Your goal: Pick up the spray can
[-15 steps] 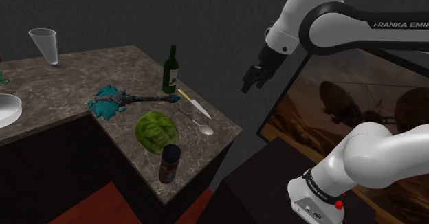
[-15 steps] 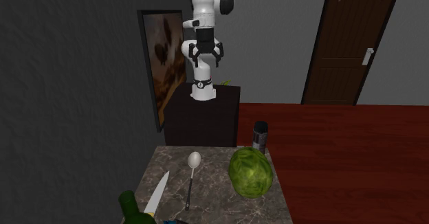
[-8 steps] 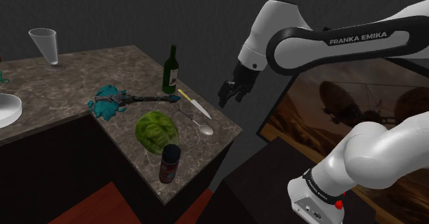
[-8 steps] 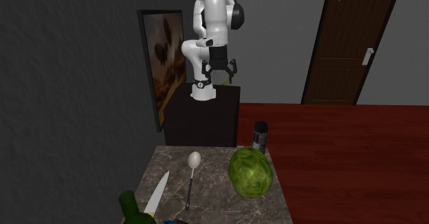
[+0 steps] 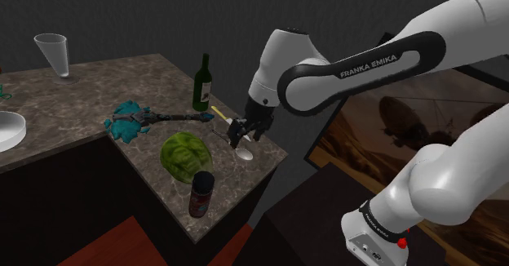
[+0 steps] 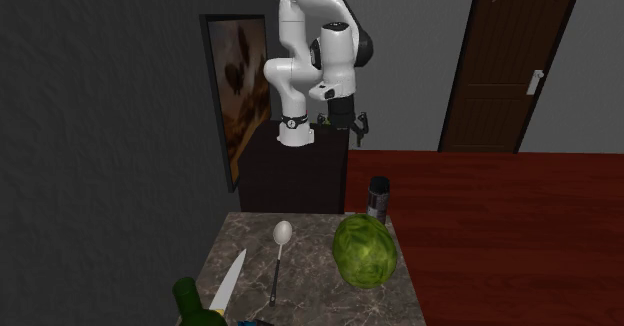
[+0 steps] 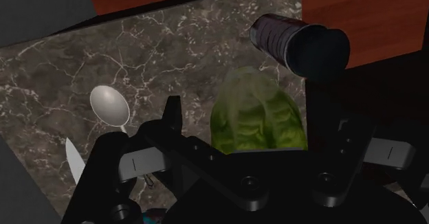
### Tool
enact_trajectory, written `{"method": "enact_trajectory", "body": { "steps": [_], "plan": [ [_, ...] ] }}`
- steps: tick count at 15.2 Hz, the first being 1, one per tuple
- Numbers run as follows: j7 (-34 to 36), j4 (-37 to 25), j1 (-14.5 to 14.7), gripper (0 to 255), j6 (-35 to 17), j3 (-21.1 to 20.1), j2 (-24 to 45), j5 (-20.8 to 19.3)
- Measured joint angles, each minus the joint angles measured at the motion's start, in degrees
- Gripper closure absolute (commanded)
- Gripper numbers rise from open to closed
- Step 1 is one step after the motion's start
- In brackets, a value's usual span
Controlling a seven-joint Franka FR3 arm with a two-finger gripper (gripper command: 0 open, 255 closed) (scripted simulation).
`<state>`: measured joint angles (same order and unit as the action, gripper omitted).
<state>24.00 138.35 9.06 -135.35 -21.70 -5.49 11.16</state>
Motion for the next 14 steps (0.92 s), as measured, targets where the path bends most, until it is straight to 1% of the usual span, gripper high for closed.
{"method": "enact_trajectory", "body": {
  "steps": [4,6,10,11,14],
  "plan": [
    [4.6,-4.4,1.2,0,-3.8,-1.6,8.9,-2.3],
    [7.7,-7.5,2.5,0,-5.3,-2.1,13.9,-4.2],
    [12.1,-13.3,5.1,0,-7.7,-1.8,22.9,-7.2],
    [12.8,-14.8,5.7,0,-7.9,-1.6,24.8,-7.7],
    [13.9,-16.0,6.7,0,-9.3,-1.2,27.6,-8.5]
  ]
}}
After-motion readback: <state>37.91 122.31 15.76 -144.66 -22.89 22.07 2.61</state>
